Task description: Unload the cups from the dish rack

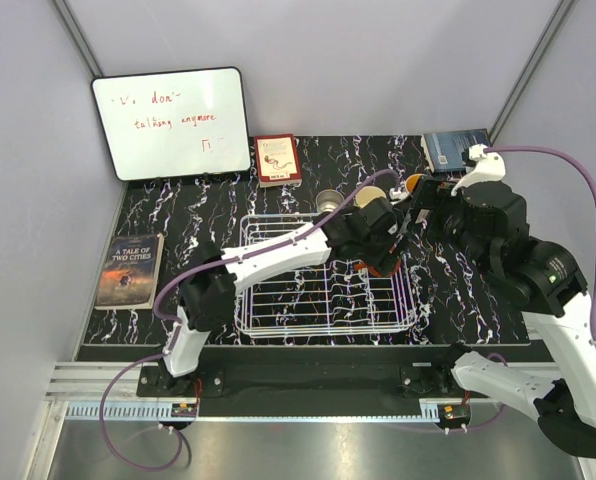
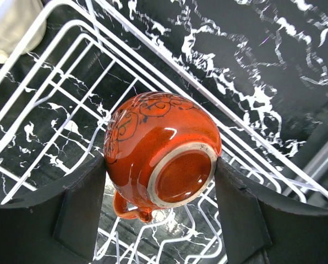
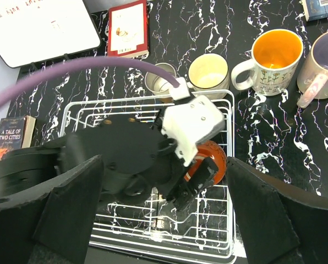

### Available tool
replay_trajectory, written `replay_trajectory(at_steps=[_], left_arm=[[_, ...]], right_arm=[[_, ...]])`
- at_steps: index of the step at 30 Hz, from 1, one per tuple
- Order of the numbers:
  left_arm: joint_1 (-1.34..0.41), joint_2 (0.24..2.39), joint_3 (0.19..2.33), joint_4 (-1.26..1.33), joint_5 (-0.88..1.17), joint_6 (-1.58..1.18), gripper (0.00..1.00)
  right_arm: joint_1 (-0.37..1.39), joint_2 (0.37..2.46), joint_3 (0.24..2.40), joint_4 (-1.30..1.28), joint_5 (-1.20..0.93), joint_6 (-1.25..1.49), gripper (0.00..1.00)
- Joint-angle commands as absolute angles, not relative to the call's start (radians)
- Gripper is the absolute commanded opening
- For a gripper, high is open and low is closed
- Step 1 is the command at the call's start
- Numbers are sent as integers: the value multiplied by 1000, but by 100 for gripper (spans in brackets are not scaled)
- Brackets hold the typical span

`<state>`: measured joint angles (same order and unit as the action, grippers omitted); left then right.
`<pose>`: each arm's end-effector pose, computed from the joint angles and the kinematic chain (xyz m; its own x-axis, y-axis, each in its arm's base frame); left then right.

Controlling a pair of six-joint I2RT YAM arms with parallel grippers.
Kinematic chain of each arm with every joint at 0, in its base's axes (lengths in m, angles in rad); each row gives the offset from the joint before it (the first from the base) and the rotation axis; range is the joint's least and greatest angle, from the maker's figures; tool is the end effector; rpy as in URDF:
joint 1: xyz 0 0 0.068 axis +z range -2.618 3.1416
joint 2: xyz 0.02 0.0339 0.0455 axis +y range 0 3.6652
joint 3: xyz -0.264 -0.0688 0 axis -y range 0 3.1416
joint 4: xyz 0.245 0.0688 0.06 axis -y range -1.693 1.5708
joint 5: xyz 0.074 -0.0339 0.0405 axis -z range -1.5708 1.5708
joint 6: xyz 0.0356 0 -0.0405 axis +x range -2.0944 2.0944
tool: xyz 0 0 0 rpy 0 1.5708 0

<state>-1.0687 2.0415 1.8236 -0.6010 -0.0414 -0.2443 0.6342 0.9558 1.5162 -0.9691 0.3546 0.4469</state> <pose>0.2259 -0.4084 0.2744 -0.5496 0.4989 -0.6701 0.7516 0.6455 -0.1359 0.1216 0.0741 0.4675 -0.4179 0.1957 -0.8872 -0.1313 0.9533 0.2721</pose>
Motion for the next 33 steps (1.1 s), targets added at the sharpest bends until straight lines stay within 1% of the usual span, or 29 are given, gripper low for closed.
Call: replay_trajectory(at_steps=[1, 4, 10, 15, 23, 33], left_arm=[[-1068, 1916, 1836, -546, -58, -268, 0], [-1066, 1873, 1815, -548, -66, -271, 0], [-1054, 1737, 1684, -543, -103, -301, 0], [-1025, 1671, 1574, -529, -94, -330, 0], [-982, 1625, 1457, -488, -6, -399, 0], [-927, 1580, 1352, -358, 195, -506, 0]], right_arm=[[640, 942, 1511, -937, 370, 454, 97], [640, 940, 1497, -936, 371, 454, 97], [638, 931, 1470, -919, 374, 451, 97], [640, 933, 1428, -896, 367, 453, 98], [640, 930, 1374, -868, 374, 462, 98], [640, 922, 1345, -851, 376, 477, 98]])
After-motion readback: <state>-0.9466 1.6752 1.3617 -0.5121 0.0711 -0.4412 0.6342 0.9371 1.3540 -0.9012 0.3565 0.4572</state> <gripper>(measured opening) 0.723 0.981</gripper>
